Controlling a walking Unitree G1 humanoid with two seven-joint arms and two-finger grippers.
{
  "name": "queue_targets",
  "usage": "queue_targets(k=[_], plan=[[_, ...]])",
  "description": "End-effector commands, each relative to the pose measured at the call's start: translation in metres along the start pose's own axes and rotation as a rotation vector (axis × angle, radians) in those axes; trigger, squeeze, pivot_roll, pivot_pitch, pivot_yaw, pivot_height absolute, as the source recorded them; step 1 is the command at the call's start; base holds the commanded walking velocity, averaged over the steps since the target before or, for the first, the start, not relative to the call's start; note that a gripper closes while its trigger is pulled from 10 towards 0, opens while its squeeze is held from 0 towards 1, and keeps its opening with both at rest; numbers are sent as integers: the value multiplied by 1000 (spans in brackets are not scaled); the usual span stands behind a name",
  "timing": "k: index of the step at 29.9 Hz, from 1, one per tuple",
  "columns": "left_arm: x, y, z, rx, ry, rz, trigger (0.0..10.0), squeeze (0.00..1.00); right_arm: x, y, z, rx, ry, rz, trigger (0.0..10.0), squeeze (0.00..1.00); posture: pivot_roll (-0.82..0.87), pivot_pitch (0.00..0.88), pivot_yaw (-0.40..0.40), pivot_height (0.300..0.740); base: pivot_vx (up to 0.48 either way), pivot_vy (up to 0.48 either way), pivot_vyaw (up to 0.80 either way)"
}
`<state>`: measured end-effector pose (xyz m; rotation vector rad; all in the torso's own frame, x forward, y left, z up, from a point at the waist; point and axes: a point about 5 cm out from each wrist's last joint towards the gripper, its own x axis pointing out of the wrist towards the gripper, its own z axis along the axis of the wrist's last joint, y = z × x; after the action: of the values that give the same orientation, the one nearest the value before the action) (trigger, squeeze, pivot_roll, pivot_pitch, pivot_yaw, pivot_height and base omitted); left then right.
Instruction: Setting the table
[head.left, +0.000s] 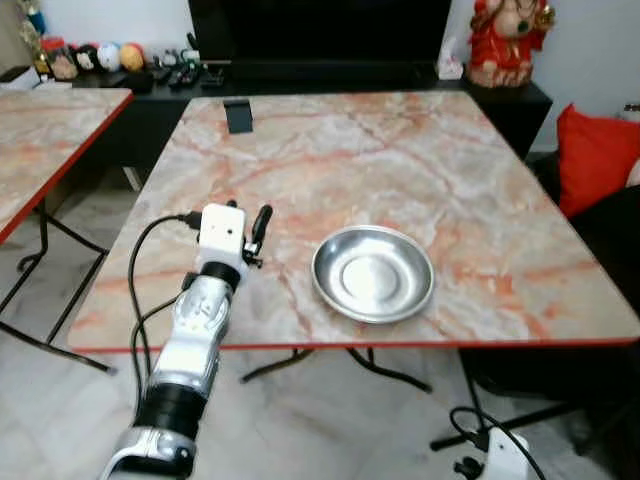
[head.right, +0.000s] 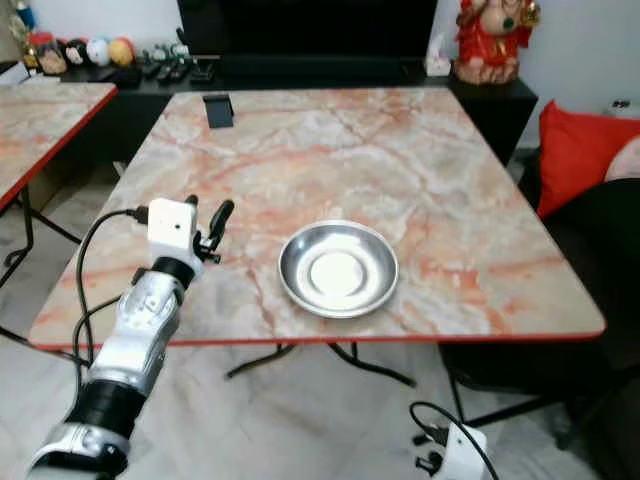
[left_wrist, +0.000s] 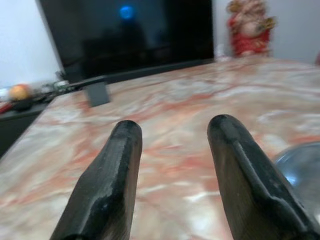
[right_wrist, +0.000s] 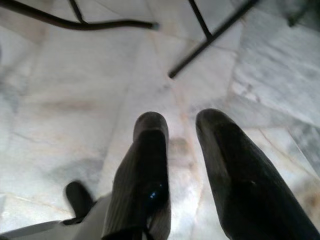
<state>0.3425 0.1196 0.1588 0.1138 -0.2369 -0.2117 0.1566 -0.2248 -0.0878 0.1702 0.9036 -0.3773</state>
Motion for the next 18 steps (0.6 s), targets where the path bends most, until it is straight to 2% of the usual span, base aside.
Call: queue_targets(k=[1, 18], plan=[[0, 9, 5, 25, -17, 11, 10000, 0, 1, 4, 2, -3, -3, 11, 10000, 0, -4, 0, -3, 740, 0, 326, 0], [2, 8, 8, 16, -22, 14, 10000, 0, 2, 6, 7, 0, -10, 15, 10000, 0, -2, 0, -9, 740, 0, 358, 0]])
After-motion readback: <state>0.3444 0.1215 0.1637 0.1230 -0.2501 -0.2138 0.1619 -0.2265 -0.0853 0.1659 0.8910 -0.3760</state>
